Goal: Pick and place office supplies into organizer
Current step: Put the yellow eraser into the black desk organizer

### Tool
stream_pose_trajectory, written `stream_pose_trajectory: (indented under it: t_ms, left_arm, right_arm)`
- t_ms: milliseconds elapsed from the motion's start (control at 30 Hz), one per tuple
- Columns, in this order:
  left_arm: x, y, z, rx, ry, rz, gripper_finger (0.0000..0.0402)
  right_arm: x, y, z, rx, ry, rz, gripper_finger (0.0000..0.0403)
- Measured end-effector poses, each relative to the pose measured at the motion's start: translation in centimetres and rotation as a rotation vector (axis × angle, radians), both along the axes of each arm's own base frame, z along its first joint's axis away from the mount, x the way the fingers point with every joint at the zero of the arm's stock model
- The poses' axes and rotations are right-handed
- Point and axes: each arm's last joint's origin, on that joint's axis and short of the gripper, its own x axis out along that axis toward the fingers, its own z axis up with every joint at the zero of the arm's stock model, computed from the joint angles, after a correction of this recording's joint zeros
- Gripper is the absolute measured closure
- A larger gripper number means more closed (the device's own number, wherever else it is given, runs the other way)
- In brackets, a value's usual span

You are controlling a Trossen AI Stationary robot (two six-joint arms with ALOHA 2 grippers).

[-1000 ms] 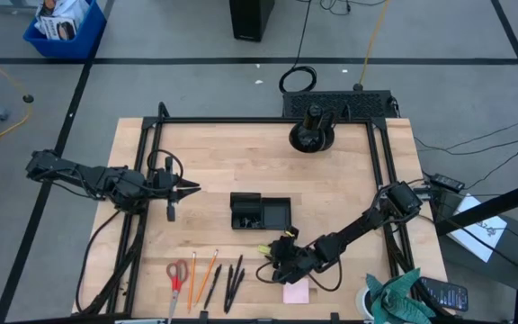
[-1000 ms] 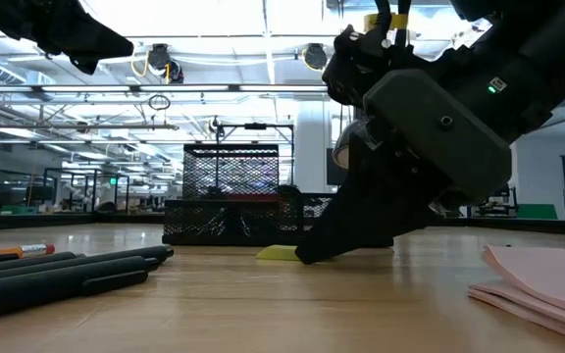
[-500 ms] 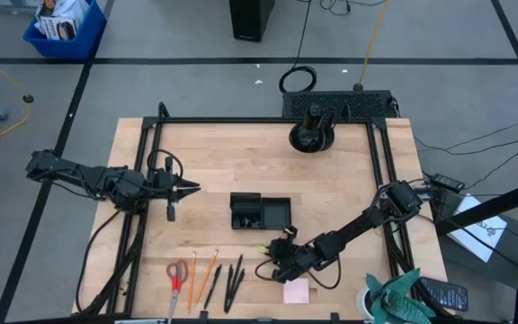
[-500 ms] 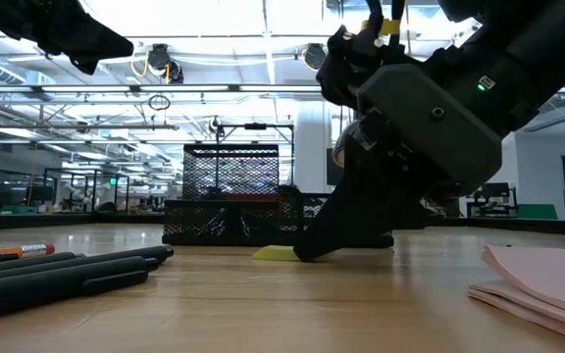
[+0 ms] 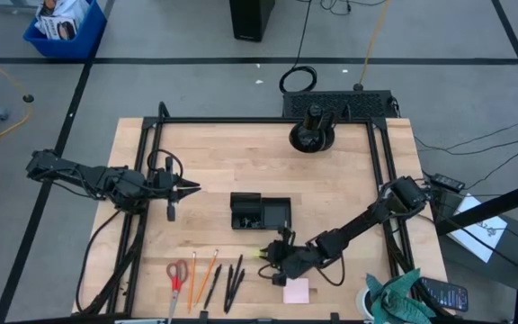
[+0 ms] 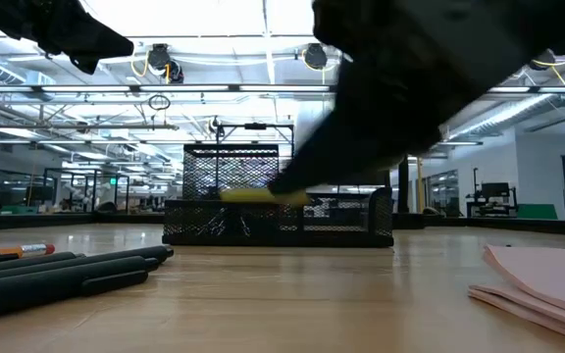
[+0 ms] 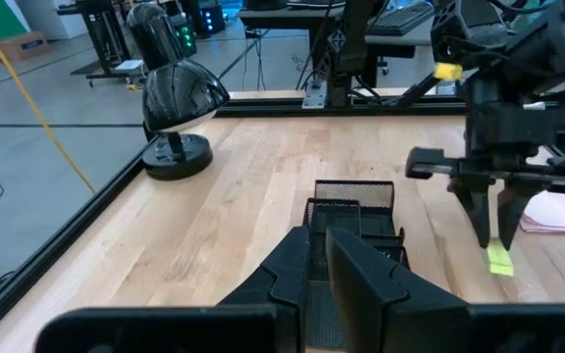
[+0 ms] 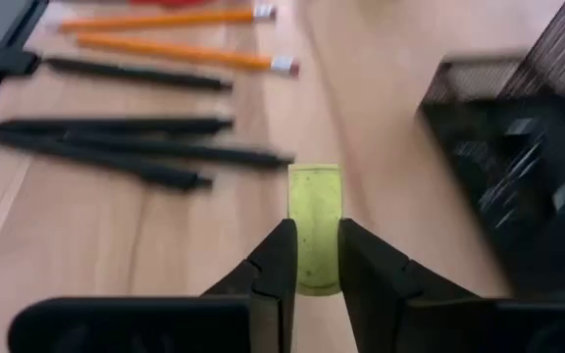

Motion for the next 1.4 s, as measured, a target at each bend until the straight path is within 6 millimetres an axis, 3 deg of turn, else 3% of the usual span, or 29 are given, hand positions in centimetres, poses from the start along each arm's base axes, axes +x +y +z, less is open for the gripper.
stream_pose_trajectory:
  t_ms: [133, 267, 700, 933, 1400]
  left_arm:
    - [0.0, 0.0, 0.0, 0.000, 0.000, 0.000, 0.0355]
    - [0.0, 0.0, 0.0, -0.001, -0.001, 0.000, 0.0355]
    - [0.0, 0.0, 0.0, 0.007, 0.004, -0.001, 0.0355]
    - [0.0, 0.0, 0.0, 0.010, 0.004, -0.002, 0.0355]
    - [0.0, 0.0, 0.0, 0.014, 0.005, -0.003, 0.0355]
  right_arm:
    - [0.4, -0.7, 1.4, -0.049, -0.051, 0.021, 0.0345]
    - [1.3, -2.6, 2.4, -0.109, -0.078, -0.003, 0.0345]
    - [3.0, -8.5, 1.9, -0.144, 0.028, -0.028, 0.0346]
    - [3.2, -9.7, 1.7, -0.147, 0.063, -0.001, 0.0346]
    - [3.2, -9.8, 1.6, -0.138, 0.074, 0.023, 0.0346]
